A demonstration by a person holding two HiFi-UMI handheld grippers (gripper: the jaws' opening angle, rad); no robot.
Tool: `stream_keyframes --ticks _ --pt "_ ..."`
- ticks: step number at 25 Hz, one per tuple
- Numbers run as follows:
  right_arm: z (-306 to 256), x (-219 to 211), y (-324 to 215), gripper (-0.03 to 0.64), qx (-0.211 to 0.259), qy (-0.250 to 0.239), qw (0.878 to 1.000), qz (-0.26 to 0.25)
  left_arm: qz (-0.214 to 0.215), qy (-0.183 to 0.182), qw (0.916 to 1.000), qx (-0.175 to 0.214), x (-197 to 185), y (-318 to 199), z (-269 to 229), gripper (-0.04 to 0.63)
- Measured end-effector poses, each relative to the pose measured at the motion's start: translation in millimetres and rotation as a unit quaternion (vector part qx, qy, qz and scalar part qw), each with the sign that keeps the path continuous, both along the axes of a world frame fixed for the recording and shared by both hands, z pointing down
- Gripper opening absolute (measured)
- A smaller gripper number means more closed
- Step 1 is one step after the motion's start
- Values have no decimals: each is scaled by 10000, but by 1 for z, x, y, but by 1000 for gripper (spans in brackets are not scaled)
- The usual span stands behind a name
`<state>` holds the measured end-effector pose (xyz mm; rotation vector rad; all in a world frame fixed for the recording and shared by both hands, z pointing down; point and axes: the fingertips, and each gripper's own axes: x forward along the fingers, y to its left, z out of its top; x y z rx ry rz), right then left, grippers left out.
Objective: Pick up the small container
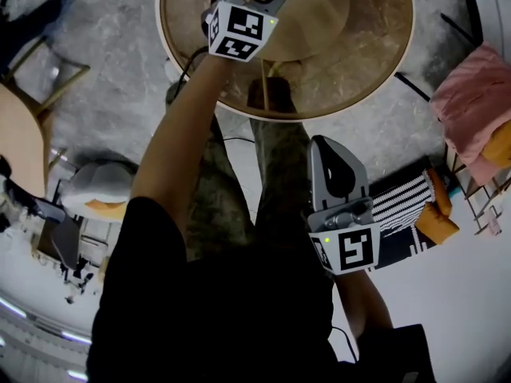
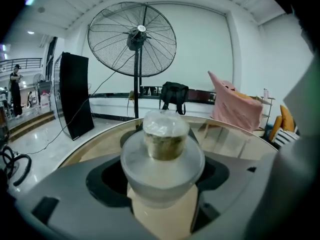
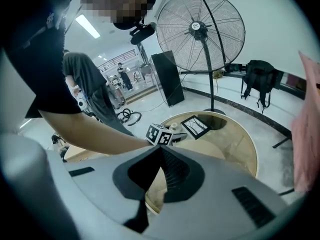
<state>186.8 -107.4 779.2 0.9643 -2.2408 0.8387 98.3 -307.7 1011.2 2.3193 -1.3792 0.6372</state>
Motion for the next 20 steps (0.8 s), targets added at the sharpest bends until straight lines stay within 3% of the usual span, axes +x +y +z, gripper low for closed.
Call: stream_keyframes --ticks 12,17,20 --pt "2 21 -6 21 49 125 9991 397 -157 61 9998 100 -6 6 -8 348" --pt "0 25 -9 21 244 204 9977 606 -29 52 9998 176 -9 13 -40 348" --pt "-8 23 -18 21 486 279 9958 720 -43 243 9994 229 -13 19 -77 348"
